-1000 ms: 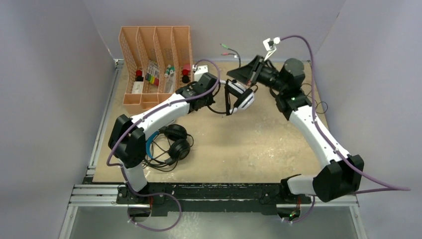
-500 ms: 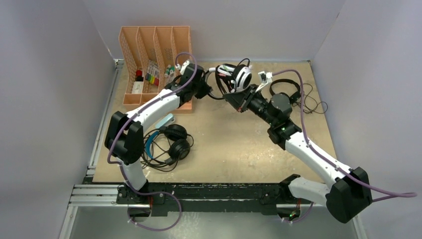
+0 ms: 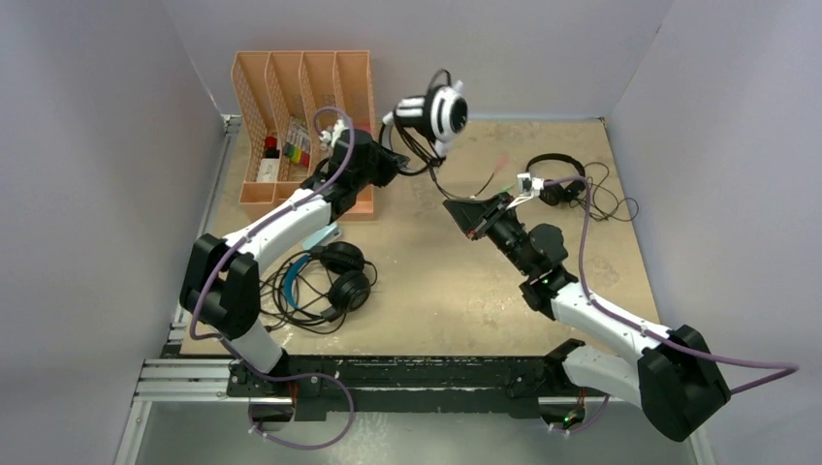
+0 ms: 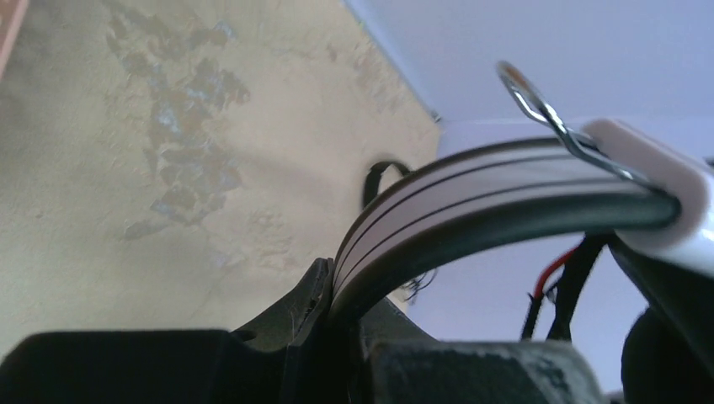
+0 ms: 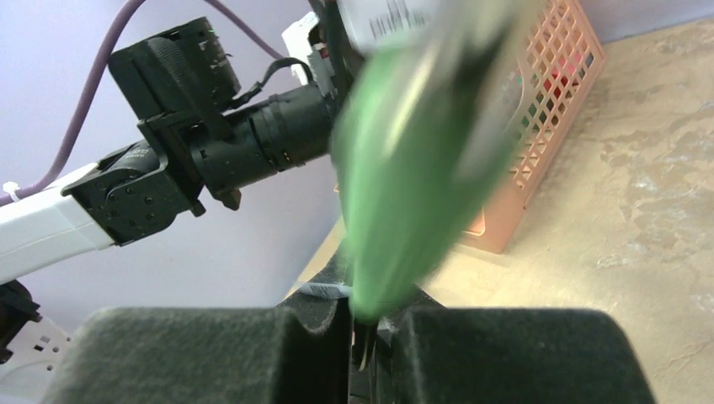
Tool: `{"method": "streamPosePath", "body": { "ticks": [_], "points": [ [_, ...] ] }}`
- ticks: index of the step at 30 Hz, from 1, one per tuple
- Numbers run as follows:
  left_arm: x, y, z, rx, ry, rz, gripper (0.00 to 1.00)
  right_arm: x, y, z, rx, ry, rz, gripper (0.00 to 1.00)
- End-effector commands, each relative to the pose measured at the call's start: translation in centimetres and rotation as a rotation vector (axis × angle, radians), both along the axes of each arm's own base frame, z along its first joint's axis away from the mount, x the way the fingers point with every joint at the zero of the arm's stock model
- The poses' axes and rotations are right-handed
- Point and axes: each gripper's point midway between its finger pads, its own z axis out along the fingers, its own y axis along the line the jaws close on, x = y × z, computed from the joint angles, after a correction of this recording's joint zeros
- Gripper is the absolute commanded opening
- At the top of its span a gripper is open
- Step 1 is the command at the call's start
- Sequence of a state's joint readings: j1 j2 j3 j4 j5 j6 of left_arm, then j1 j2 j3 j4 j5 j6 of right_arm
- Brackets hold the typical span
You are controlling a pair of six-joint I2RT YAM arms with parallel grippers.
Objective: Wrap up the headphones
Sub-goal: Wrap the headphones cable around the headphones.
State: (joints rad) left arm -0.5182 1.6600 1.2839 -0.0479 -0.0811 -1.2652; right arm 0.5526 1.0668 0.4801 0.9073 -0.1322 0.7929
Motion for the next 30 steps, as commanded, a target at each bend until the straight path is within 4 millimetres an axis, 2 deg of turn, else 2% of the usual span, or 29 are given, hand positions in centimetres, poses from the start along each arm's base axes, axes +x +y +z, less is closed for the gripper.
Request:
{"method": "streamPosePath", "body": {
  "ticks": [1,8,11,17,22,26,30],
  "points": [
    [1.5,3.0,11.7,-0.287,-0.262,0.125,0.00,-0.2,0.1,1.1,0.097,-0.006,0.000,0.08],
    [-1.2,2.9,11.3,-0.246,-0.267,0.031,0.00,0.7,0.2,0.8,0.087,0.072,-0.004,0.00],
    [-2.2,3.2,11.0,-0.192,-0.275,0.004,0.00,1.2,-0.2,-0.1,0.066,0.131,-0.006,0.00],
    [-3.7,4.3,11.1,0.065,-0.384,-0.085,0.00,2.0,-1.2,-4.7,-0.007,0.350,0.117,0.02],
    [-4.5,5.7,10.6,0.352,-0.494,-0.173,0.00,1.2,-1.2,-9.3,-0.188,0.486,0.311,0.12],
    [-5.4,5.0,11.6,0.466,-0.626,-0.289,0.00,0.4,-0.4,-11.4,-0.216,0.552,0.445,0.21],
    [-6.1,4.3,12.7,0.578,-0.740,-0.406,0.00,0.3,0.4,-12.8,-0.205,0.593,0.544,0.25]
  ]
}}
